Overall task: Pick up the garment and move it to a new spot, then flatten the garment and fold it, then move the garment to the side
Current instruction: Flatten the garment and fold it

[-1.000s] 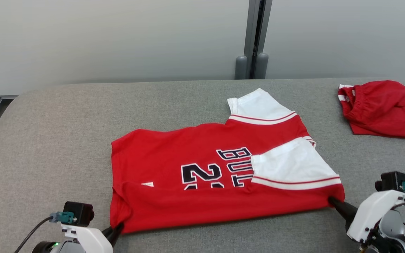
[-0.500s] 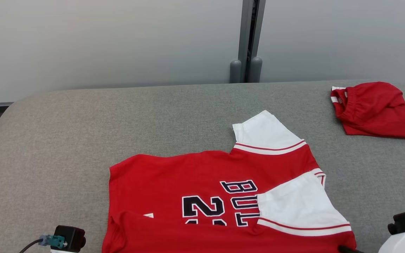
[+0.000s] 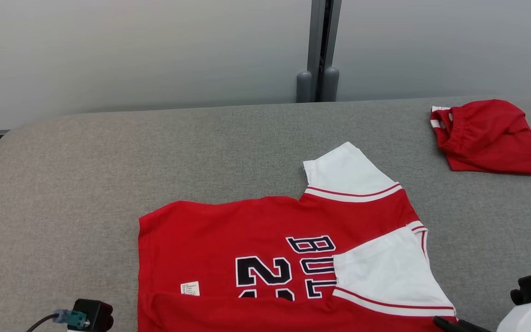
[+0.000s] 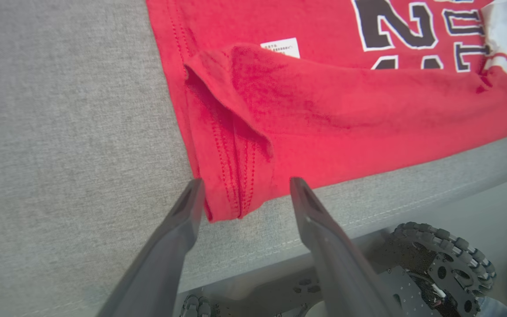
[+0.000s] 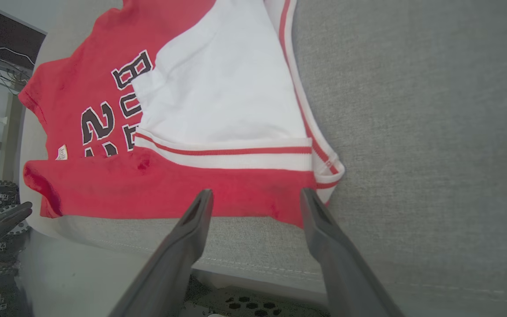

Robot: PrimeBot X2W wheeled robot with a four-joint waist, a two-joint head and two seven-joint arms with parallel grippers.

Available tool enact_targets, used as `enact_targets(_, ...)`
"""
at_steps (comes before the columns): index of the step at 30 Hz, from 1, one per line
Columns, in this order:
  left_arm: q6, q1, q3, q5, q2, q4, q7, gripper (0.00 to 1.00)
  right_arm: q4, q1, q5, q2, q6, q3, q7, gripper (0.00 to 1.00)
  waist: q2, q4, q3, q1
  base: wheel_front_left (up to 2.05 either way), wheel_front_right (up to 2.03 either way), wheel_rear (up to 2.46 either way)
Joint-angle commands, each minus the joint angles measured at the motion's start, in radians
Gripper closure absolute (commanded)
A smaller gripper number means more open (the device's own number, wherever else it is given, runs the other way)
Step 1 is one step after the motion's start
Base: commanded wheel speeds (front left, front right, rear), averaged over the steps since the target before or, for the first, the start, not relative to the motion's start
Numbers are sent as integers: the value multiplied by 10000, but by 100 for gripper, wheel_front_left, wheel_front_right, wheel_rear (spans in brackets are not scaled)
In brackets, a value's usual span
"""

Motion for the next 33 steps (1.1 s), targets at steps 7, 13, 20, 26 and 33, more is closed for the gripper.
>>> enact_targets(7,328,-68,285,117,264,-233,-255,0,-1305,112,-937,775,4,-1246,713,0,0,56,130,0,0,0,0)
enact_targets(13,586,-320,579,298,399,-370,-639,0,-2073,-222,-1436,1153,4,-1826,840,0,0,63,223,0,0,0,0)
enact_targets(20,981,-909,1245,773,211,-130,-1645,0,-2175,-1642,-1953,1150,4,-1739,244,0,0,50,606,0,0,0,0)
enact_targets(26,788,-1834,1429,1241,-532,704,-1901,0,-1217,-3614,-2367,962,4,-1176,-857,0,0,268,1320,0,0,0,0)
enact_targets(33,333,-2968,1415,1681,-1377,1933,-1798,0,483,-5617,-2761,582,4,-715,-1865,0,0,615,2089,0,0,0,0)
